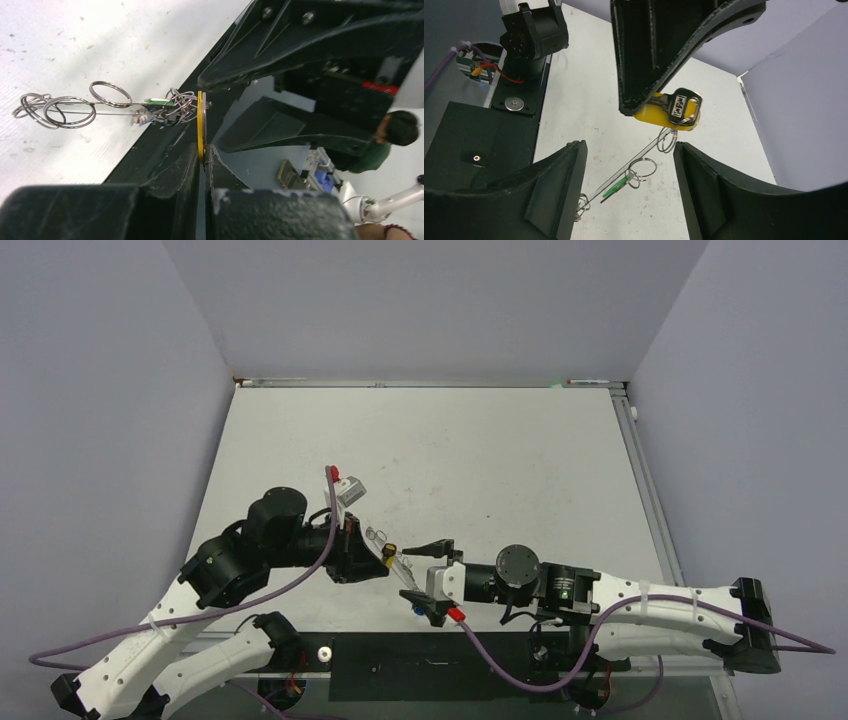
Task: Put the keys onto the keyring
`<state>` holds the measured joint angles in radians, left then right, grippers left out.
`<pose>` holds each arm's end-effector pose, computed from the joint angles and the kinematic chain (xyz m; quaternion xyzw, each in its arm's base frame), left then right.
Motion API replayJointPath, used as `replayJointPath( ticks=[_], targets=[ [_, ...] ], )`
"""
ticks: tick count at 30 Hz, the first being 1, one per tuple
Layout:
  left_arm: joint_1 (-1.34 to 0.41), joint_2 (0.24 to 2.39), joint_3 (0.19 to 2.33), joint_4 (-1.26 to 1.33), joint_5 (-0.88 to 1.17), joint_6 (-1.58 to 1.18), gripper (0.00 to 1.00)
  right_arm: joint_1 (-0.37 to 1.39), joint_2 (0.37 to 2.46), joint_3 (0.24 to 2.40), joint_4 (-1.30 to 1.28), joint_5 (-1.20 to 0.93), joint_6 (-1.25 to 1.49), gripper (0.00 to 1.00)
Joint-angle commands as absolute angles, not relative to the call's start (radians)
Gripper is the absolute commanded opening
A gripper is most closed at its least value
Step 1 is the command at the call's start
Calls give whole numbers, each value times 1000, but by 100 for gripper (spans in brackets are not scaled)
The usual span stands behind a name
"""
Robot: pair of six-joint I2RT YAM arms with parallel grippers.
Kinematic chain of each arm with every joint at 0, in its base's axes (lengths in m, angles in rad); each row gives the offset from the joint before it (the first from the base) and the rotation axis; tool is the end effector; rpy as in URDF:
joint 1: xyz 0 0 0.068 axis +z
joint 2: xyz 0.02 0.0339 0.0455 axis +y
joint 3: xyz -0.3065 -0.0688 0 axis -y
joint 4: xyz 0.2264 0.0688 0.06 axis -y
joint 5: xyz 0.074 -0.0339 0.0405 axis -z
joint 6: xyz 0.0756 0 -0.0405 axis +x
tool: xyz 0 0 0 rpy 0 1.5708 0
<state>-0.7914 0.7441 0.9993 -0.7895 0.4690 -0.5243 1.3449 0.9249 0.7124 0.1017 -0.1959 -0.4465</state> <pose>0.0601 -0.1095 0.3643 0.2266 0.8221 -0.4543 0.2578 0.0342 0.2145 0.3528 -0.6197 0.4126 0.3538 0.5662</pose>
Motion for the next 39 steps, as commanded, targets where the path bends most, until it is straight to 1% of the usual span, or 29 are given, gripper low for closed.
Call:
replayJointPath(
  ticks=[1,4,10,12,25,31,36,39],
  targets=[
    [-795,736,1001,-649,503,-720,0,1372,898,679,259,-197,-518,65],
    [-795,747,984,-621,530,-797,0,1416,893,648,318,-124,-568,64],
    [-787,749,960,-573,562,-885,0,1545,920,602,442,142,-720,64],
    [-784,750,955,-558,581,-908,0,1567,936,592,466,192,-752,64],
    [-774,767,924,-503,716,-1033,0,1601,1014,561,608,332,-899,58],
    [-774,767,926,-504,729,-1055,0,1601,1056,569,617,362,-948,46],
    [-775,773,925,-505,754,-1065,0,1604,1069,568,628,373,-961,31],
    [-774,769,927,-498,762,-1077,0,1605,1076,568,629,390,-974,30]
  ],
)
